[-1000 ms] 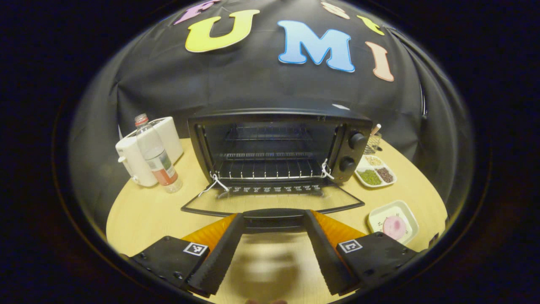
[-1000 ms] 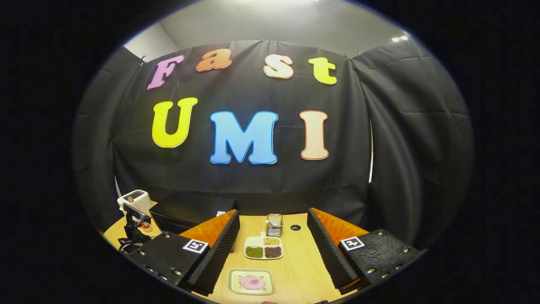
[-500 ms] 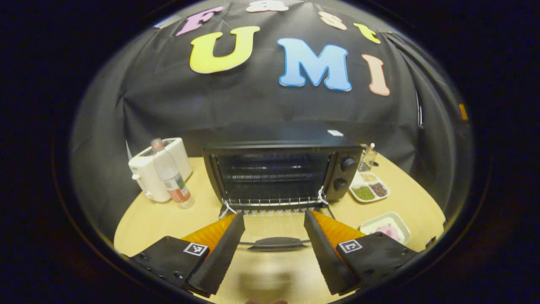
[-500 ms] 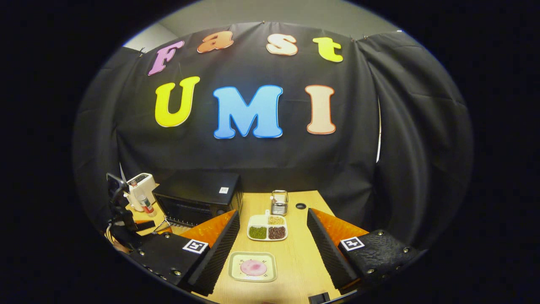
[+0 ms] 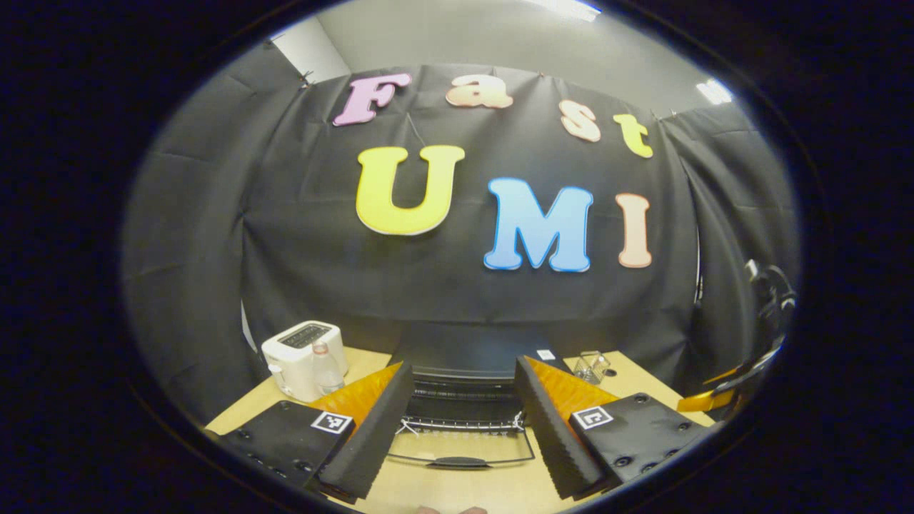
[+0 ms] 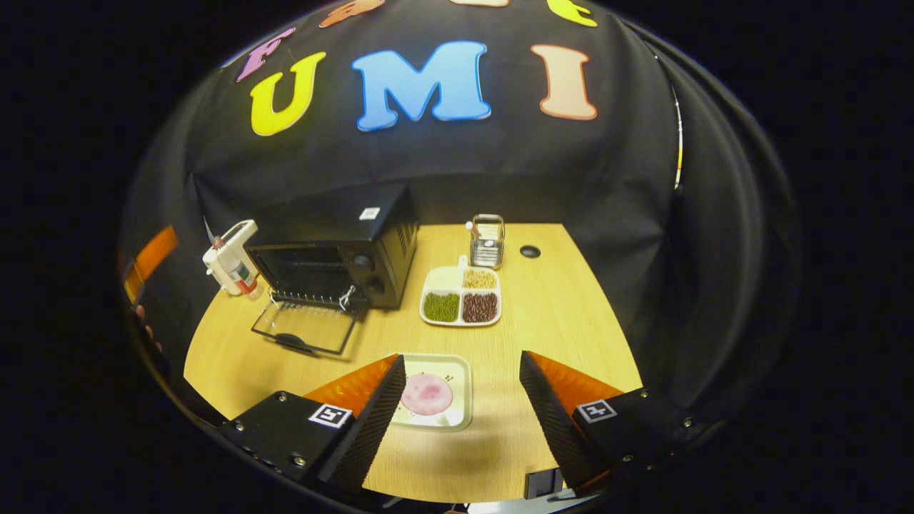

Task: Open the electric oven with the left hand, put the food in, and close the electric oven.

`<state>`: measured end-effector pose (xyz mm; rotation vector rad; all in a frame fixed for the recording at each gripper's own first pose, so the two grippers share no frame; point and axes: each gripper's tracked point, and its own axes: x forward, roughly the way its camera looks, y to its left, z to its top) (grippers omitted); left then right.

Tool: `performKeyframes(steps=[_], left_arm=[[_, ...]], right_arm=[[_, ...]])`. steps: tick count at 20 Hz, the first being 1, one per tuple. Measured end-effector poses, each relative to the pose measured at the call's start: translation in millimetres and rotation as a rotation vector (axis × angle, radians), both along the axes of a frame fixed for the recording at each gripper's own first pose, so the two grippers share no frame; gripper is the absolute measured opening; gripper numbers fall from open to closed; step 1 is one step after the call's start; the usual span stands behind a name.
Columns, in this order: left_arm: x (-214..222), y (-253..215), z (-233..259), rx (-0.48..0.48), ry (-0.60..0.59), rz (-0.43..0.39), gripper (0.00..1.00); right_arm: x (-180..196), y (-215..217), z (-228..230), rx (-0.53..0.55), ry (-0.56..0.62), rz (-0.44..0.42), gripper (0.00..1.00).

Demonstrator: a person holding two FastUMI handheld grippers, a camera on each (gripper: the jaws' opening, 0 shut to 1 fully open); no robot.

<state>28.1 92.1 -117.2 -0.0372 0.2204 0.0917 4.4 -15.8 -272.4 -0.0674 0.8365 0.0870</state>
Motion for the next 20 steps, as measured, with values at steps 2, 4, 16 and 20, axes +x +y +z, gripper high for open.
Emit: performKeyframes(steps=[2,4,16,20], left_arm=[[-13.9,8.5,14.6,0.007,-0.021,0.020,0.96],[-25.8,18.2,25.7,0.018,-0.039,0.042,0.96],[-70.5,72.2,0.6,0.033,0.023,0.175,0.96],[-72.9,86.7,-6.8,0.026,0.040,0.207,0.96]], right_arm=[[0.2,-2.1,-29.8,0.033,0.090,-0.013,0.98],[4.8,-1.8,-53.3,0.073,0.177,-0.026,0.97],[24.4,-14.2,-158.0,0.126,0.551,-0.099,0.89],[22.6,-10.4,-171.0,0.077,0.602,-0.072,0.73]])
